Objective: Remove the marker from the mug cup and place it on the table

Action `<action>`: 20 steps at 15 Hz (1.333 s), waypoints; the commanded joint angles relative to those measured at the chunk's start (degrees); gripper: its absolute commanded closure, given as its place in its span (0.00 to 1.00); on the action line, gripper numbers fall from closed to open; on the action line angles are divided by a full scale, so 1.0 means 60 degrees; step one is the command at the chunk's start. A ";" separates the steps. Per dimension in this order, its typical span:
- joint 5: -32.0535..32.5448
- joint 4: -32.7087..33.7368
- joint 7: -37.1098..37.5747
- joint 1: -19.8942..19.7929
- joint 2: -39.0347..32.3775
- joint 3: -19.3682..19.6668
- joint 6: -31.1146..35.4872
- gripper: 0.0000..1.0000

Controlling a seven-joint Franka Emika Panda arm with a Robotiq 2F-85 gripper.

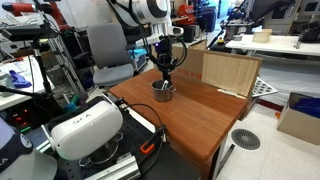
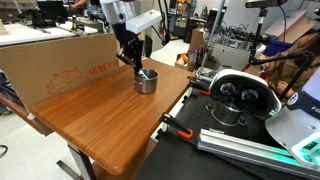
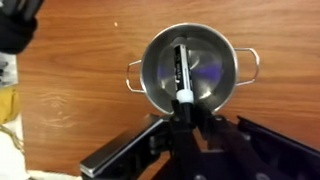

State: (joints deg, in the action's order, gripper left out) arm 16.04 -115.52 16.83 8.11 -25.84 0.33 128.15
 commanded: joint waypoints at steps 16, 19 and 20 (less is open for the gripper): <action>-0.1245 0.0437 -0.1682 -0.0731 0.2727 -0.0059 -0.3056 0.95; -0.1261 0.0946 -0.2103 -0.1016 0.2668 0.0041 -0.3870 0.95; -0.1222 0.1128 -0.2238 -0.1120 0.2540 0.0097 -0.4055 0.95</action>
State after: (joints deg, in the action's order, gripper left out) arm 9.68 -112.00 6.21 2.80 -9.08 0.77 108.39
